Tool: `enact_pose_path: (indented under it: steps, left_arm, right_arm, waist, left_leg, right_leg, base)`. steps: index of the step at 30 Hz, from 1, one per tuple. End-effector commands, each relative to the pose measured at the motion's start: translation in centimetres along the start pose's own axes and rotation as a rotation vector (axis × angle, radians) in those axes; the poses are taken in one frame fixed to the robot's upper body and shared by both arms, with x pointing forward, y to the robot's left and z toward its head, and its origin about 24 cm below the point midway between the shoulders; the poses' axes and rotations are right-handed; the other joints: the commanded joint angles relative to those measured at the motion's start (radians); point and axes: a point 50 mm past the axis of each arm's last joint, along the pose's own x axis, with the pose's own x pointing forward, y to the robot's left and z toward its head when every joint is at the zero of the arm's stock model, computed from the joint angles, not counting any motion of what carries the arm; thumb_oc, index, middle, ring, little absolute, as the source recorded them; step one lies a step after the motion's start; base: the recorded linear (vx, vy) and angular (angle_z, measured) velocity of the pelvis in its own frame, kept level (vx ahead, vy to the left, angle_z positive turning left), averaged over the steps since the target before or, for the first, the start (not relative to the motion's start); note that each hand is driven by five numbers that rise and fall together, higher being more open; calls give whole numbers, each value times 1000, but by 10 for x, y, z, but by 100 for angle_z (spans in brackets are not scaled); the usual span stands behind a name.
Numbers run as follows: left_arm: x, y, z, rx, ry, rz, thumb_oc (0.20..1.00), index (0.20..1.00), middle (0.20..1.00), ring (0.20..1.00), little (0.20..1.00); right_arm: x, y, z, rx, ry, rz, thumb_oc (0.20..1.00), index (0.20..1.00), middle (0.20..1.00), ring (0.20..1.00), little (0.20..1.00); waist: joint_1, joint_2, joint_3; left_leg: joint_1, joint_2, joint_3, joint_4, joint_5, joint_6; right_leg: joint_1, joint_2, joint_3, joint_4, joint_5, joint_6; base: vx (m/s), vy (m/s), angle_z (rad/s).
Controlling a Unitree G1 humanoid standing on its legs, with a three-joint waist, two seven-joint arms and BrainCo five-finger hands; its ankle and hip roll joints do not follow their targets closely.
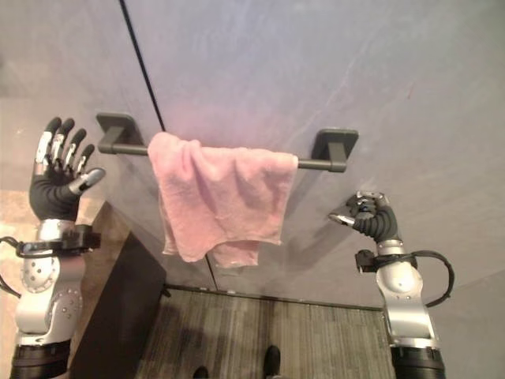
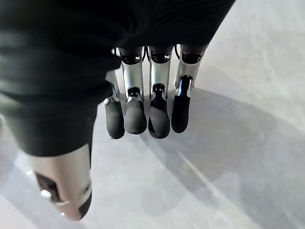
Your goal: Put brush and paste in cup on sink, flatten towel.
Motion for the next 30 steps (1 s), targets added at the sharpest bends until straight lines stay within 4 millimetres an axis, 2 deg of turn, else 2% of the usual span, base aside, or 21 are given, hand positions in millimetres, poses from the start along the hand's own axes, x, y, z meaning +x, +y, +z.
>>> enact_pose_path:
  steps: [1, 2, 4, 6, 7, 10, 11, 12, 16, 17, 18, 23, 26, 28, 29, 30]
  left_arm:
    - [24, -12, 34, 65, -195, -91, 1000, 1000, 1000, 1000, 1000]
    - [24, -12, 35, 67, -198, -89, 1000, 1000, 1000, 1000, 1000]
    - [29, -19, 43, 51, -250, -106, 1000, 1000, 1000, 1000, 1000]
    - [33, -23, 49, 40, -283, -117, 1000, 1000, 1000, 1000, 1000]
    - [35, -29, 56, 29, -324, -136, 1000, 1000, 1000, 1000, 1000]
    - [38, -36, 70, 24, -390, -167, 1000, 1000, 1000, 1000, 1000]
    - [38, -40, 76, 20, -420, -192, 1000, 1000, 1000, 1000, 1000]
    - [38, -40, 77, 22, -421, -192, 1000, 1000, 1000, 1000, 1000]
    - [40, -47, 83, 25, -454, -228, 1000, 1000, 1000, 1000, 1000]
    - [41, -50, 85, 15, -464, -241, 1000, 1000, 1000, 1000, 1000]
    - [41, -55, 84, -14, -464, -248, 1000, 1000, 1000, 1000, 1000]
    - [45, -62, 85, -41, -475, -264, 1000, 1000, 1000, 1000, 1000]
    - [46, -64, 87, -33, -485, -276, 1000, 1000, 1000, 1000, 1000]
    - [46, -62, 89, -19, -491, -280, 1000, 1000, 1000, 1000, 1000]
    - [45, -57, 88, -10, -484, -270, 1000, 1000, 1000, 1000, 1000]
    - [44, -57, 87, -12, -481, -272, 1000, 1000, 1000, 1000, 1000]
  right_arm:
    - [28, -30, 69, 20, -331, -140, 1000, 1000, 1000, 1000, 1000]
    - [29, -30, 70, 23, -334, -141, 1000, 1000, 1000, 1000, 1000]
    - [32, -26, 92, 67, -434, -142, 1000, 1000, 1000, 1000, 1000]
    - [35, -23, 104, 82, -489, -132, 1000, 1000, 1000, 1000, 1000]
    - [36, -21, 119, 80, -549, -128, 1000, 1000, 1000, 1000, 1000]
    - [37, -29, 140, 24, -631, -161, 1000, 1000, 1000, 1000, 1000]
    - [37, -29, 153, 70, -689, -170, 1000, 1000, 1000, 1000, 1000]
    - [37, -29, 153, 73, -690, -170, 1000, 1000, 1000, 1000, 1000]
    - [35, -31, 180, 78, -803, -184, 1000, 1000, 1000, 1000, 1000]
    - [34, -33, 192, 102, -854, -205, 1000, 1000, 1000, 1000, 1000]
    - [34, -26, 202, 211, -908, -187, 1000, 1000, 1000, 1000, 1000]
    - [31, -22, 222, 275, -997, -179, 1000, 1000, 1000, 1000, 1000]
    - [30, -25, 233, 208, -1036, -202, 1000, 1000, 1000, 1000, 1000]
    - [30, -32, 230, 107, -1020, -208, 1000, 1000, 1000, 1000, 1000]
    - [31, -34, 217, 69, -967, -169, 1000, 1000, 1000, 1000, 1000]
    - [31, -35, 216, 69, -965, -166, 1000, 1000, 1000, 1000, 1000]
  waist:
    - [10, -21, -24]
    - [9, -21, -21]
    - [11, -20, -24]
    - [13, -20, -26]
    - [15, -20, -29]
    - [18, -20, -33]
    - [20, -18, -38]
    - [20, -19, -37]
    - [25, -15, -46]
    - [27, -13, -46]
    - [31, -9, -48]
    - [37, -5, -51]
    - [39, -5, -54]
    - [35, -5, -55]
    - [29, -6, -53]
    - [30, -5, -57]
  left_leg:
    - [-19, -35, 20, 11, -65, 93]
    - [-19, -35, 20, 11, -65, 93]
    - [-20, -36, 20, 11, -65, 94]
    - [-20, -36, 22, 11, -64, 95]
    - [-21, -37, 24, 11, -64, 95]
    - [-20, -38, 27, 11, -64, 95]
    - [-16, -37, 30, 11, -65, 95]
    - [-16, -37, 31, 11, -65, 95]
    - [-5, -37, 34, 11, -67, 96]
    - [-2, -37, 32, 11, -68, 97]
    - [2, -38, 32, 11, -68, 99]
    - [6, -39, 33, 11, -69, 101]
    - [5, -40, 31, 11, -68, 99]
    - [6, -42, 32, 11, -67, 99]
    - [3, -43, 35, 11, -60, 100]
    - [5, -42, 32, 11, -65, 100]
  right_leg:
    - [129, -19, -35, 3, -160, 49]
    - [128, -19, -34, 3, -160, 49]
    - [127, -19, -33, 3, -158, 49]
    - [126, -20, -31, 3, -156, 49]
    - [126, -21, -28, 3, -154, 50]
    - [125, -21, -26, 3, -152, 51]
    - [126, -21, -22, 3, -151, 50]
    - [126, -21, -21, 3, -151, 50]
    - [135, -21, -19, 3, -152, 47]
    - [137, -21, -19, 3, -151, 47]
    - [140, -22, -18, 3, -150, 46]
    - [144, -24, -19, 3, -152, 46]
    - [145, -25, -18, 3, -152, 46]
    - [145, -25, -18, 3, -151, 46]
    - [141, -27, -19, 3, -145, 45]
    - [143, -26, -18, 3, -149, 46]
  base:
    - [0, 0, 0]
    - [0, 0, 0]
    - [0, 0, 0]
    - [-20, 5, -1]
    - [-37, 7, -4]
    - [-34, 6, -4]
    - [0, 0, 0]
    - [-29, 1, -4]
    - [-18, -9, -9]
    - [-29, -18, -6]
    - [0, 0, 0]
    - [0, 0, 0]
    - [0, 0, 0]
    - [0, 0, 0]
    - [-3, 9, 5]
    - [0, 5, 5]
